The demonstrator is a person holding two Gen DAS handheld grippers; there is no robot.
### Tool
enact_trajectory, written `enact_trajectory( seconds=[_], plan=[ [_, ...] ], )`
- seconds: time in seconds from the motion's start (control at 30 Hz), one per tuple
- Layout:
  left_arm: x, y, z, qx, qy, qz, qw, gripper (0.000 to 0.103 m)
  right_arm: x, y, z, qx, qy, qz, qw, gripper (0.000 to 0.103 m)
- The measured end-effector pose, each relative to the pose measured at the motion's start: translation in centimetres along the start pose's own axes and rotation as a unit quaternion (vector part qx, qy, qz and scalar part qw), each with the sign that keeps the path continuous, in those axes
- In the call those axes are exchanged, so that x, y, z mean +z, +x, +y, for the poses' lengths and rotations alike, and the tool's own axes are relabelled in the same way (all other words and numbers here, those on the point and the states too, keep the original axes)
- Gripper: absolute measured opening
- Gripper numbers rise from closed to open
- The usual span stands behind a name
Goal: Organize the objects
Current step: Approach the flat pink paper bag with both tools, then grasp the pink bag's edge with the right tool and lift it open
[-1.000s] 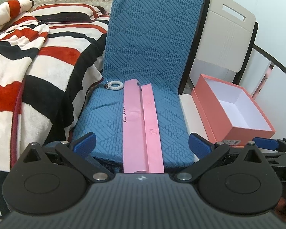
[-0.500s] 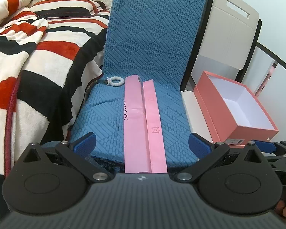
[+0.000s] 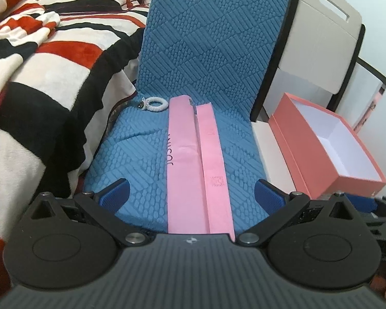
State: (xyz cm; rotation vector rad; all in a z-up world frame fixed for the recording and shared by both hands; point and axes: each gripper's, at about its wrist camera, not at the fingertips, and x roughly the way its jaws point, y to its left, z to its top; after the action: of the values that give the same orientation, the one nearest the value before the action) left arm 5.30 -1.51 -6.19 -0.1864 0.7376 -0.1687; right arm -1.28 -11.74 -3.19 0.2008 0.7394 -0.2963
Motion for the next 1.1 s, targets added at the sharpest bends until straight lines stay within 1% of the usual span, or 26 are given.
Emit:
enact_trajectory(
  seconds=[0.2, 0.3, 0.4, 0.47, 0.53, 0.63, 0.87, 0.93, 1.0, 1.1],
  plan=[
    [0.7, 3.6, 0.7, 0.002, -0.003, 0.004, 1.0000, 0.103, 0.1, 3.2, -0.7, 0.001, -0.004, -0.009, 1.000, 0.095],
    [1.0, 5.5, 0.9, 0.002, 0.004, 0.011, 0.9999, 0.103, 0.4, 4.8, -1.1, -0.002, -0.003, -0.005, 1.000, 0.091],
    [1.3, 7.3, 1.3, 0.001, 0.004, 0.019, 0.9998, 0.103, 0.9, 6.1, -1.3, 0.001, -0.003, -0.002, 1.000, 0.089],
    [1.4, 8.4, 1.6, -0.001, 0.003, 0.021, 0.9998, 0.103, 1.1, 6.9, -1.1, 0.004, -0.011, 0.000, 1.000, 0.085],
    [1.6, 9.7, 2.1, -0.003, -0.004, 0.028, 0.9996, 0.103, 1.4, 7.9, -1.1, 0.013, -0.013, 0.008, 1.000, 0.075],
    [1.8, 11.4, 2.8, -0.004, -0.011, 0.036, 0.9993, 0.103, 1.8, 9.3, -1.3, 0.018, -0.013, 0.017, 1.000, 0.068],
    [2.0, 14.0, 3.6, -0.014, -0.015, 0.046, 0.9987, 0.103, 4.0, 12.1, -2.8, 0.048, 0.010, 0.015, 0.999, 0.068],
    [1.8, 14.5, 3.8, -0.016, -0.013, 0.052, 0.9985, 0.103, 4.7, 13.0, -3.0, 0.041, 0.015, 0.017, 0.999, 0.068],
    [1.7, 15.0, 4.0, -0.016, -0.012, 0.058, 0.9981, 0.103, 5.5, 14.1, -3.4, 0.044, 0.028, 0.022, 0.998, 0.068],
    [1.7, 15.5, 4.4, -0.028, -0.015, 0.063, 0.9975, 0.103, 6.4, 15.4, -3.9, 0.074, 0.053, 0.031, 0.995, 0.068]
  ],
)
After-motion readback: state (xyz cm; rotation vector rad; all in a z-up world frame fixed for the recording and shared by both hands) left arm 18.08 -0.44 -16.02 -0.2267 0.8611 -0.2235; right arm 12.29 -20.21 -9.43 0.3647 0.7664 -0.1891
